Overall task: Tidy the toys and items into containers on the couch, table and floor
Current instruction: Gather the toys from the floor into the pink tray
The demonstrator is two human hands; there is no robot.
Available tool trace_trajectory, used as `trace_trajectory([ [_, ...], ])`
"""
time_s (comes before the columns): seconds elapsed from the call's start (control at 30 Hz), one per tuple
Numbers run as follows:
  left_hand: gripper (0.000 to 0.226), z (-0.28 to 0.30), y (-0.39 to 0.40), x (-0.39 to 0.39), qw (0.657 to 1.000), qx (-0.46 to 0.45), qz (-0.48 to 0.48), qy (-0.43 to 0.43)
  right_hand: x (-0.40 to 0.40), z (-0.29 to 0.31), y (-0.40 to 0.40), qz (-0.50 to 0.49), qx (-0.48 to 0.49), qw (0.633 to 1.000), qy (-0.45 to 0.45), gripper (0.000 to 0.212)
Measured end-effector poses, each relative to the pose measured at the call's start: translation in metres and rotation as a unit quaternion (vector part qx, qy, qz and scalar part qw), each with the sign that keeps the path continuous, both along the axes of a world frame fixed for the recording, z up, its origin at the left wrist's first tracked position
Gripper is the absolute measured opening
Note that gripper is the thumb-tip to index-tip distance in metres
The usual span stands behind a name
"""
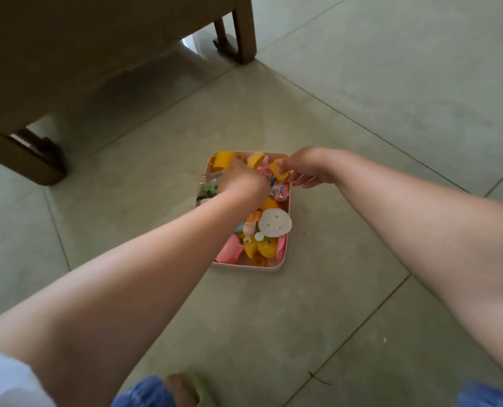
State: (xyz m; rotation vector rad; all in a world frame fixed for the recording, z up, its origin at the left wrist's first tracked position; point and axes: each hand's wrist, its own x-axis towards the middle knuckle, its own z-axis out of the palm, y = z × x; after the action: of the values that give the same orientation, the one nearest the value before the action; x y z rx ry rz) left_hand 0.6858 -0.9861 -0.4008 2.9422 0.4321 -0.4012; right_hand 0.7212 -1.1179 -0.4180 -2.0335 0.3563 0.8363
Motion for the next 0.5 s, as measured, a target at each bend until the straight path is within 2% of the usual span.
trace_trajectory([
  [0.03,0.052,0.000,-0.003,-0.001,1.000,0.003,0.022,-0.005,0.002,-0.002,-0.004,-0.037,-0.003,0.999,-0.018,0.032],
  [0.07,0.056,0.000,-0.005,-0.002,0.999,0.024,0.004,-0.022,0.002,-0.004,-0.010,-0.067,-0.004,0.997,-0.028,0.032],
  [0.13,0.054,0.000,-0.012,-0.001,0.991,0.060,-0.093,-0.073,-0.001,-0.007,-0.024,-0.100,-0.002,0.995,-0.028,0.035],
  [0.23,0.045,-0.001,-0.035,-0.003,0.978,0.054,-0.165,-0.113,-0.014,-0.012,-0.049,-0.118,-0.009,0.993,-0.020,0.036],
  [0.5,0.045,-0.033,-0.141,-0.044,0.925,0.011,-0.369,-0.087,-0.088,-0.025,-0.164,-0.206,-0.102,0.973,0.020,0.030],
])
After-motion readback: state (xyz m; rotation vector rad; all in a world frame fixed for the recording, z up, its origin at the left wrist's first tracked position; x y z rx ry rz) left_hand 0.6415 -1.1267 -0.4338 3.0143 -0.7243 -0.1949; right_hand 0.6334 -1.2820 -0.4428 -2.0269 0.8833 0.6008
